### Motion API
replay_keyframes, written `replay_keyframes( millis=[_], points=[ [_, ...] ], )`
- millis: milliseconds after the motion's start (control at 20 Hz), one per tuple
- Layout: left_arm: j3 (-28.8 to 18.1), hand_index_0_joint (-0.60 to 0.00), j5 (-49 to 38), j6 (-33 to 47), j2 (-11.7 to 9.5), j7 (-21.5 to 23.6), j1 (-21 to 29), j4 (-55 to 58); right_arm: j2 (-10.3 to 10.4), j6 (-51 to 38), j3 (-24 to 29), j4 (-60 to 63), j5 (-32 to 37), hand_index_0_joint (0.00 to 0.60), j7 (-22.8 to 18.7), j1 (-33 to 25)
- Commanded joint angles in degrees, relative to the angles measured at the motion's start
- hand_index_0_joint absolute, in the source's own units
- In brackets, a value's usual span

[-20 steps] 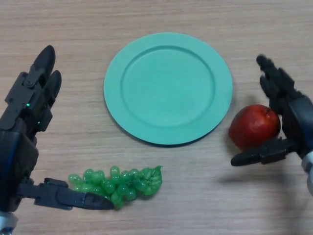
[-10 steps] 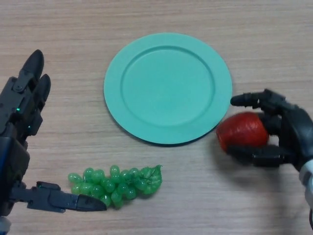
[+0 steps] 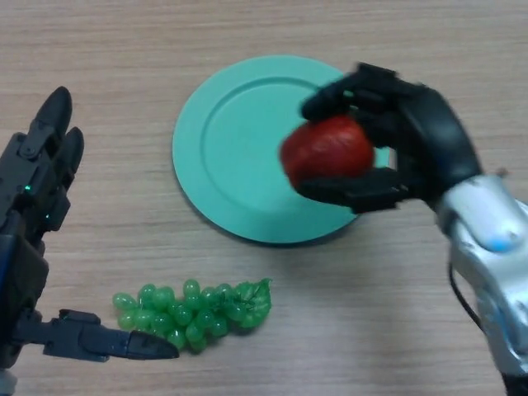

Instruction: Pick up the red apple and place it on the plate

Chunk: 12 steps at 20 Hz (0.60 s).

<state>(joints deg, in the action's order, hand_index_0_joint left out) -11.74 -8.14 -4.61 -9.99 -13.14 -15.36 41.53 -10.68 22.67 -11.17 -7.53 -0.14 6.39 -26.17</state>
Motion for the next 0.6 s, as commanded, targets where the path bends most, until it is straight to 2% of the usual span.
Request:
replay_keyframes(
  millis=[50, 150, 350, 450, 500, 550, 600],
  points=[
    [-3.2, 0.0, -3.3, 8.2, -0.9, 1.3, 0.0, 3.9, -0.2, -9.2, -1.5, 3.5, 0.7, 0.6, -5.5, -5.9],
    [-4.1, 0.0, -4.3, 8.9, -0.9, 0.9, -0.6, 3.9, -0.2, -14.3, -5.4, 12.6, 0.3, 0.6, -9.3, -9.5],
    [-5.8, 0.0, -5.6, 7.1, -0.9, 0.7, -1.1, 5.1, -0.2, -17.4, -11.1, 26.5, -9.3, 0.6, -14.0, -14.3],
    [-5.8, 0.0, -5.6, 6.9, -0.9, 0.7, -1.0, 5.1, -0.2, -17.4, -11.4, 27.2, -9.5, 0.4, -14.4, -14.6],
    [-5.7, 0.0, -5.5, 6.8, -0.9, 0.8, -1.0, 5.1, -0.2, -16.8, -11.9, 27.0, -9.8, 0.251, -14.1, -14.9],
    [-5.5, 0.0, -5.4, 6.9, -0.9, 1.0, -0.9, 5.1, -0.2, -15.5, -12.1, 25.3, -10.2, 0.151, -12.9, -14.8],
    [-4.7, 0.0, -4.7, 6.9, -0.9, 1.4, -0.9, 5.2, -0.2, -10.5, -11.2, 16.8, -11.4, 0.0, -8.7, -14.0]
  ],
)
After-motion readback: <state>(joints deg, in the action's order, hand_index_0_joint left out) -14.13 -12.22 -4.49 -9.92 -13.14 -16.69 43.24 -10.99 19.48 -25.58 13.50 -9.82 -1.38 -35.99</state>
